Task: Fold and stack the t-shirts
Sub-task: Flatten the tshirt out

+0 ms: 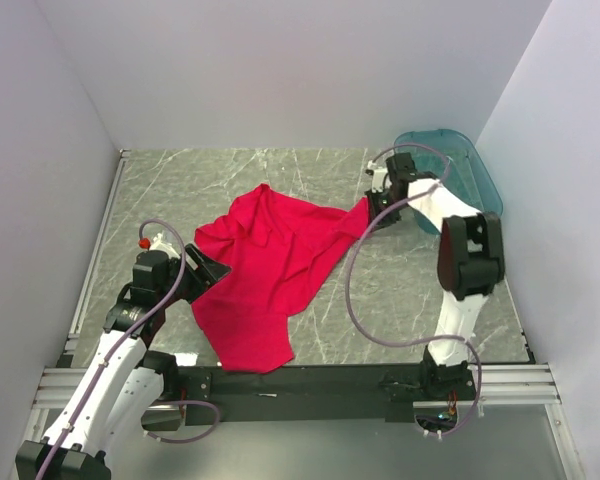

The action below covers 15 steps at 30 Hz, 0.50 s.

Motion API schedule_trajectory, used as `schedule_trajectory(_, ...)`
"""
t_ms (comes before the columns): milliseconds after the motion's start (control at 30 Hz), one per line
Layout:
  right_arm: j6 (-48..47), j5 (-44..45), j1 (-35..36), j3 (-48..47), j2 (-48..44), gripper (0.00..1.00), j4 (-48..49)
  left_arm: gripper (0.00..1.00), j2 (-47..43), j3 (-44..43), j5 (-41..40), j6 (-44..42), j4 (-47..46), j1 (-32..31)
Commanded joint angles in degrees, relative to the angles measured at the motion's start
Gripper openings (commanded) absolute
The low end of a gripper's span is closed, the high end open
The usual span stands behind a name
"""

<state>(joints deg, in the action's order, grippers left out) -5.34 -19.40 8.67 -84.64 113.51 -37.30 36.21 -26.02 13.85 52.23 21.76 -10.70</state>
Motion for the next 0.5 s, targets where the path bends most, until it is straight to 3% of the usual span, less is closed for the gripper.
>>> schedule_trajectory(0, -3.26, 1.11, -1.72, 5.24, -10.74, 0.0, 1.44, 0.74, -0.43, 0.01, 0.48, 0.51, -1.54, -0.02)
schedule_trajectory(300, -22.76, 7.87, -8.4, 31.51, -30.0, 0.0, -7.07, 0.74, 0.18, -0.17, -0.14, 0.24, -1.81, -0.02)
schedule_trajectory(467, -32.08, 12.8, -16.48, 43.14, -39.68, 0.0, -7.79, 0.74, 2.11, -0.7, -0.14, -0.2, -3.12, -0.02)
